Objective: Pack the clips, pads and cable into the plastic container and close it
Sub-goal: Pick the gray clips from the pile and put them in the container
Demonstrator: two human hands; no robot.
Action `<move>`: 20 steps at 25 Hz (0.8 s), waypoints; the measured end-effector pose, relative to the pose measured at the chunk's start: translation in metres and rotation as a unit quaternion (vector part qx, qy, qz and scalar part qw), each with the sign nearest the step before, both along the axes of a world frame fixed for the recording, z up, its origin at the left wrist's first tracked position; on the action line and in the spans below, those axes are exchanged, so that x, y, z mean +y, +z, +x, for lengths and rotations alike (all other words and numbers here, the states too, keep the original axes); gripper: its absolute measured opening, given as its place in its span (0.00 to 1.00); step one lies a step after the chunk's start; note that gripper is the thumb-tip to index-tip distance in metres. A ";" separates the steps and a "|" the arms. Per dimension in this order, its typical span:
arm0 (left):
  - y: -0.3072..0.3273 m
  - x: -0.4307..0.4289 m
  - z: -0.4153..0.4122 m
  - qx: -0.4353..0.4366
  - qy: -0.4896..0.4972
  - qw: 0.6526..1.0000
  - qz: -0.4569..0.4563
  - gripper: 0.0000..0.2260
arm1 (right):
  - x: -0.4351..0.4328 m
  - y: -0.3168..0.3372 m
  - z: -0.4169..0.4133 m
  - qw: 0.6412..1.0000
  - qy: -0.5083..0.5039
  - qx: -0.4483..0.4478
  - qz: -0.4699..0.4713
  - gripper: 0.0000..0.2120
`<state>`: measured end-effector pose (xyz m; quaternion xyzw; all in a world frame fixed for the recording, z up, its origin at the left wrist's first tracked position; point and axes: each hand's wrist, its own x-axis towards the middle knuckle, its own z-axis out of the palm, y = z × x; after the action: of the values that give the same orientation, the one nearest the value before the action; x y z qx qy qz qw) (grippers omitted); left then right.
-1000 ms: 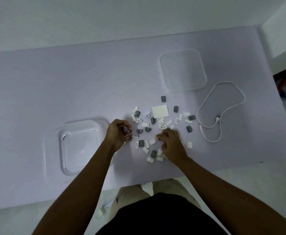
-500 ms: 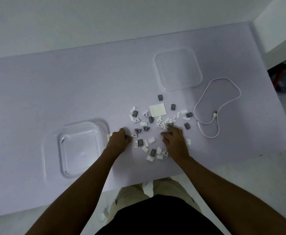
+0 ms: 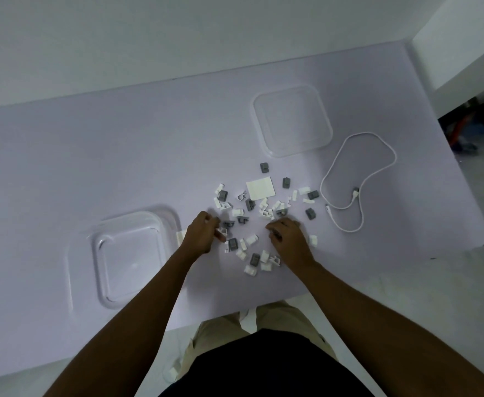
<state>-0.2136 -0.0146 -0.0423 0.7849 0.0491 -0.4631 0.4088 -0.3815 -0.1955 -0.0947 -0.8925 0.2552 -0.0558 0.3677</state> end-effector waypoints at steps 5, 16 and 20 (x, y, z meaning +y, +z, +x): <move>0.003 -0.007 0.009 0.225 0.130 0.942 -0.212 0.12 | -0.003 0.019 0.013 0.914 -0.236 -0.050 0.326 0.07; 0.021 -0.010 0.014 0.255 0.099 0.936 -0.220 0.10 | -0.025 0.044 0.010 0.458 -0.277 -0.141 0.833 0.02; 0.005 -0.015 0.010 -0.002 -0.043 0.999 -0.007 0.20 | -0.020 0.041 0.011 0.427 -0.227 -0.071 0.873 0.14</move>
<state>-0.2036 -0.0293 -0.0375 0.7840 0.0109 -0.4796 0.3940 -0.3709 -0.2154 -0.0532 0.0019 0.3337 0.0517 0.9413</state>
